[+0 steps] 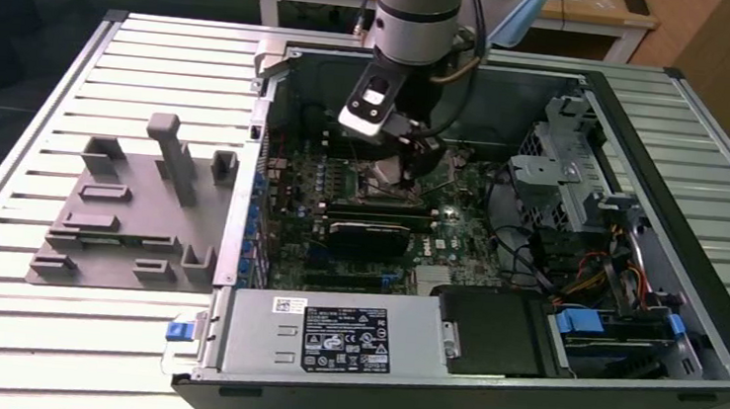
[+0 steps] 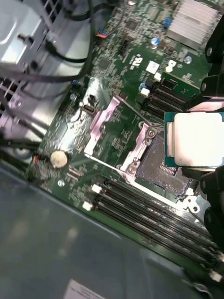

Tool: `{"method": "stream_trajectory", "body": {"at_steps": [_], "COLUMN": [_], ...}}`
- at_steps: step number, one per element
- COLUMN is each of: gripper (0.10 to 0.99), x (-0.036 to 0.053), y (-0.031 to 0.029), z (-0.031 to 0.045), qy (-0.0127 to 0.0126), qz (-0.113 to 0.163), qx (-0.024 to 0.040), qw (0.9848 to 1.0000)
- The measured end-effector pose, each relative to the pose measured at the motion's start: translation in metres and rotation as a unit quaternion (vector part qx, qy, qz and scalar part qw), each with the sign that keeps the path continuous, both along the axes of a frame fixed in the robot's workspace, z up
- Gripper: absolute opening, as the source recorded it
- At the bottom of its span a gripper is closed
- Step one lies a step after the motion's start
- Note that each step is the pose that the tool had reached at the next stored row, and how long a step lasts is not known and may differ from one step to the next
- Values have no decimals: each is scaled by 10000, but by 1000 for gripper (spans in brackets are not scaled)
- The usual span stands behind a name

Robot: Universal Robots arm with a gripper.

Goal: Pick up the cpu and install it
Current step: 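Place the cpu into insertion slot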

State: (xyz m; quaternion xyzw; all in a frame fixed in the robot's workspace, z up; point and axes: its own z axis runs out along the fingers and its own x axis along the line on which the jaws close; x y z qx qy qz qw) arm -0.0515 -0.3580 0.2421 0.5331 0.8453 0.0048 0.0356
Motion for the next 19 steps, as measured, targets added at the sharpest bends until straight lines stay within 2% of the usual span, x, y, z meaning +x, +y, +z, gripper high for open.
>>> {"method": "stream_trajectory", "body": {"at_steps": [4,9,14,19], "gripper": [545,545,545,545], "x": [0,0,0,0], "y": [0,0,0,0], "z": [-6,-14,-23,-30], "qy": [0,0,0,0], "qz": [-359,-814,-1269,-1710], "qx": [0,0,0,0], "qw": [9994,9967,9919,9853]}}
